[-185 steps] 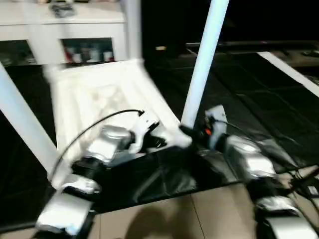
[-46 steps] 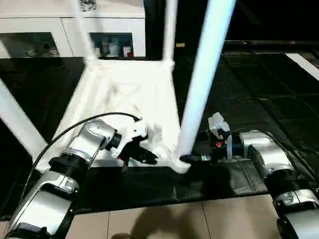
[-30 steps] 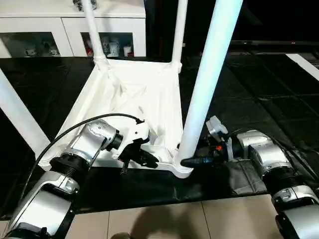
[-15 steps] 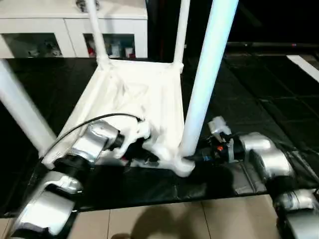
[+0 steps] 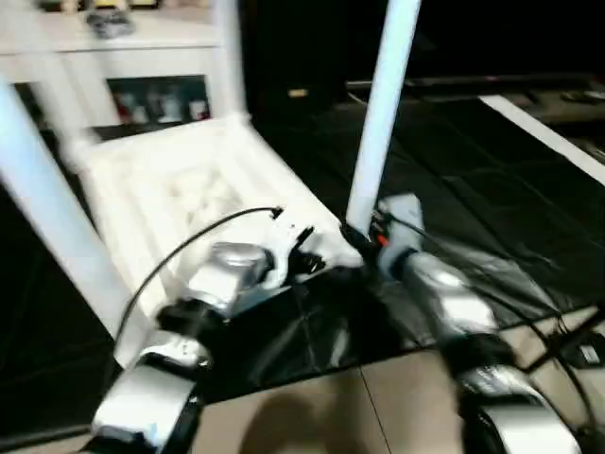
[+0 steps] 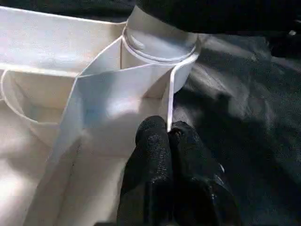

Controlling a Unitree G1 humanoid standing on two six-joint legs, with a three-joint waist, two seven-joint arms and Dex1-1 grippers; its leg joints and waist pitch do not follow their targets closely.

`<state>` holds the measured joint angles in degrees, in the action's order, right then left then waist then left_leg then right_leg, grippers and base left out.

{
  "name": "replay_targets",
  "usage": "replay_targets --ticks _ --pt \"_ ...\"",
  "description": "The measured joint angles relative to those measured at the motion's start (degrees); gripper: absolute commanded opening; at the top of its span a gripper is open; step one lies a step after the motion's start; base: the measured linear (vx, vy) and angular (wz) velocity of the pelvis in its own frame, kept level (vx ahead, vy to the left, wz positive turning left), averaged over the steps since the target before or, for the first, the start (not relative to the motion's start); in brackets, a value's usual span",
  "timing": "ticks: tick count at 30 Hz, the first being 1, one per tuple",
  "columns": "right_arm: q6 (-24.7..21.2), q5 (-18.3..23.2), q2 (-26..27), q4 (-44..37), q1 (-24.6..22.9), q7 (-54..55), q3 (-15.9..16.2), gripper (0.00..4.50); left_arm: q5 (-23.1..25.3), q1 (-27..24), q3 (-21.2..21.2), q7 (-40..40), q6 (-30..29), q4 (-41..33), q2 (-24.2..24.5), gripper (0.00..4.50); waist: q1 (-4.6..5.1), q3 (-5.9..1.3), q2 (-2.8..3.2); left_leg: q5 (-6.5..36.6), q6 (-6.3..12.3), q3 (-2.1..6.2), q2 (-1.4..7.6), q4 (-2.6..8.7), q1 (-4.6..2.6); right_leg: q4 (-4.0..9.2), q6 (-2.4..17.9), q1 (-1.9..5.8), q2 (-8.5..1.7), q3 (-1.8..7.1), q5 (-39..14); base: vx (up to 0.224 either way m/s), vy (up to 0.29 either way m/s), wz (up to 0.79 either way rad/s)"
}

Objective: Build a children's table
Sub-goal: Rotate leg to tighten

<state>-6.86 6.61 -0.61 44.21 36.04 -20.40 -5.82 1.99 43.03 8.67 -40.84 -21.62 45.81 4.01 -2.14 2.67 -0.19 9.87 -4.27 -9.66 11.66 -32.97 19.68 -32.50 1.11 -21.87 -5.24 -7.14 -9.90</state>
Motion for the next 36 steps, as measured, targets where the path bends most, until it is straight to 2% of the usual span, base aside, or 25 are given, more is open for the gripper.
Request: replay_targets --ticks 3,6,9,10,11,13,14,16,19,20,25,29,31,36 --pt "0.09 0.01 0.75 -0.48 0.01 0.64 -0.33 2.79 0.17 0.29 0.01 -0.06 -0.46 -0.14 0.01 0.0 -0.01 0.0 0.0 0.07 0.11 -0.02 -0.06 0.09 0.28 0.02 0.05 -0.11 0.0 0.16 0.08 0.0 0.0 0.0" --pt "0.14 -0.02 1.01 -0.73 0.0 0.67 -0.43 3.14 0.23 0.3 0.0 -0.14 -0.53 -0.35 0.11 0.0 -0.08 0.0 0.0 0.1 0.13 -0.07 -0.09 0.26 0.29 -0.05 0.13 -0.11 0.0 0.21 0.26 0.0 0.0 0.0" --pt "0.95 -0.06 1.61 -0.65 -0.06 0.65 -0.42 3.27 0.23 0.33 0.02 -0.45 -0.52 -0.59 0.6 0.0 -0.16 0.0 0.0 0.09 0.11 -0.08 -0.08 0.37 0.26 -0.36 0.13 -0.2 0.0 0.21 0.27 0.0 0.0 0.0" --pt "1.09 -0.07 1.66 -0.64 -0.07 0.64 -0.41 3.51 0.23 0.34 0.0 -0.53 -0.52 -0.6 0.67 0.0 -0.22 0.0 0.0 0.09 0.1 -0.07 -0.07 0.37 0.26 -0.5 0.12 -0.26 0.0 0.21 0.27 0.0 0.0 0.0" --pt "1.47 -0.12 1.47 -0.82 -0.39 -0.34 -0.26 3.51 0.23 0.34 0.37 -1.4 -0.41 -0.77 1.2 0.0 -0.25 0.0 -0.01 0.09 0.1 -0.07 -0.05 0.4 0.25 -0.55 0.12 -0.3 0.01 0.2 0.26 0.0 0.0 0.0" --pt "2.36 -0.05 0.5 -1.83 -2.07 -4.12 0.89 3.8 0.2 0.34 1.17 -4.04 0.07 -1.14 2.77 0.0 -0.27 0.0 -0.02 0.08 0.09 -0.07 -0.02 0.56 0.28 -0.55 0.12 -0.41 0.05 0.19 0.27 0.0 0.0 0.0" --pt "2.52 0.06 -0.52 -2.79 -3.2 -6.39 1.55 3.8 0.25 0.33 1.6 -5.34 0.52 -1.26 3.81 0.0 -0.4 0.01 -0.02 0.08 0.09 -0.07 -0.02 0.61 0.3 -0.57 0.12 -0.45 0.05 0.19 0.27 0.0 0.0 0.0" --pt "2.47 0.63 -3.27 -4.86 -5.71 -12.92 2.53 4.08 0.34 0.06 2.88 -9.09 1.44 -2.14 5.94 0.0 -0.88 0.02 -0.04 0.08 0.08 -0.09 -0.02 0.74 0.35 -0.6 0.13 -0.53 0.06 0.19 0.28 0.0 0.0 0.0" --pt "2.32 2.3 -7.0 -7.21 -7.71 -21.21 4.22 4.21 0.6 -0.79 4.37 -14.02 3.14 -4.1 8.96 0.0 -1.36 0.02 -0.04 0.08 0.09 -0.11 -0.01 0.83 0.44 -0.68 0.57 -0.83 0.07 0.19 0.59 0.0 0.0 0.0" --pt "2.21 2.97 -8.47 -8.43 -8.71 -25.29 5.14 4.4 0.48 -1.38 4.93 -16.58 4.06 -5.04 9.9 0.0 -1.59 0.02 -0.04 0.04 0.15 -0.11 -0.01 0.85 0.51 -0.73 0.6 -0.98 0.08 0.2 0.62 0.0 0.0 0.0" --pt "0.81 4.35 -11.95 -10.06 -9.62 -33.19 6.22 4.47 0.48 -1.86 6.06 -21.81 5.29 -6.27 12.34 0.0 -2.71 0.03 -0.03 0.04 0.19 -0.16 0.01 0.72 0.74 -0.75 0.61 -1.2 0.08 0.24 0.61 0.011 -0.002 0.01" --pt "-0.12 4.94 -18.2 -11.13 -9.46 -46.08 9.19 4.47 -0.13 -3.06 9.18 -32.68 8.83 -8.14 17.39 0.0 -3.93 0.03 -0.04 0.07 0.16 -0.19 0.02 0.63 0.76 -0.75 0.61 -1.18 0.06 0.26 0.61 0.0 0.0 0.0" --pt "-0.14 4.95 -19.12 -11.2 -9.23 -48.61 9.54 4.47 -0.11 -3.14 9.52 -35.16 9.2 -8.31 18.26 0.0 -4.52 0.03 -0.04 0.05 0.15 -0.27 0.13 0.56 0.74 -0.82 0.6 -1.14 0.07 0.25 0.61 0.0 0.0 0.0" --pt "0.2 4.98 -20.36 -11.2 -6.93 -54.94 12.5 4.47 0.07 -3.1 11.4 -39.09 11.12 -8.53 19.14 0.0 -5.14 0.03 -0.05 0.22 -0.14 -0.41 0.15 0.28 0.75 -0.99 0.59 -1.01 0.0 0.43 0.6 0.0 0.0 0.0"
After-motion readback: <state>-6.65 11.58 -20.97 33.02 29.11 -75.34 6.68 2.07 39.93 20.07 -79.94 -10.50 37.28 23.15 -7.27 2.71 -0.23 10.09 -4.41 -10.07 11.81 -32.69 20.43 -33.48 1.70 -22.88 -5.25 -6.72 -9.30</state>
